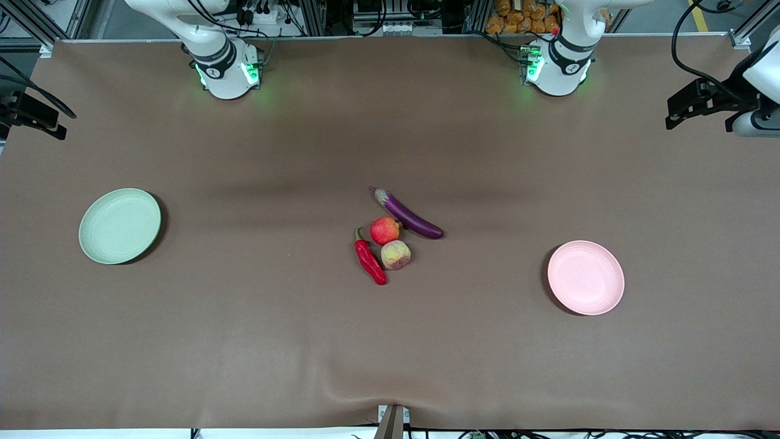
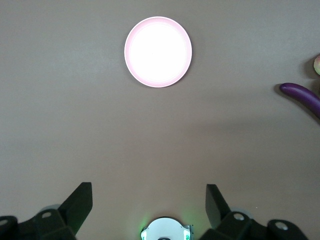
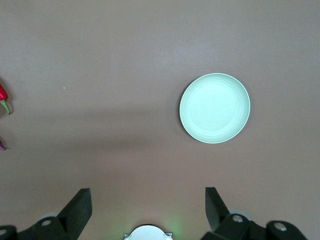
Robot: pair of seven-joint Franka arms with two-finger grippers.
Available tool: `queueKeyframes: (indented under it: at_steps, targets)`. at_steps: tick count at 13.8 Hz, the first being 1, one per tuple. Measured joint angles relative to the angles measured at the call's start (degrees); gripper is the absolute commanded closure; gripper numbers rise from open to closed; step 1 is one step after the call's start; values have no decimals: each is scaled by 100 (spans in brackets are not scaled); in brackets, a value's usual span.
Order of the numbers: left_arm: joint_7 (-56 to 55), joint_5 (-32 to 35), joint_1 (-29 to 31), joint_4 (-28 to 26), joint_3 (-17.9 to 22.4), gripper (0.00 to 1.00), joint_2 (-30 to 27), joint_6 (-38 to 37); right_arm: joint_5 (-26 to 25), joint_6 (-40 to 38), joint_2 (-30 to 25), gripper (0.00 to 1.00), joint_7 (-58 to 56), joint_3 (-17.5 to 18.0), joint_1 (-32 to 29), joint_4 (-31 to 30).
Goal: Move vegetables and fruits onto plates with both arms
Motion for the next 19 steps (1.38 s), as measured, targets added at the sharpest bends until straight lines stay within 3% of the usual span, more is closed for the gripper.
queueKeyframes:
  at_steps: [9,12,19]
  targets:
    - [-61,-5,-37,170,-127,0,161,6,0,0,0,0,0,1,0,2]
    - [-941,-151,-81,443,-382,0,521,15,0,0,0,0,0,1,0,2]
    - [-3365,-1380,-151,657,-413,0,1338,523,0,-4,2,0,0,-4,0,2]
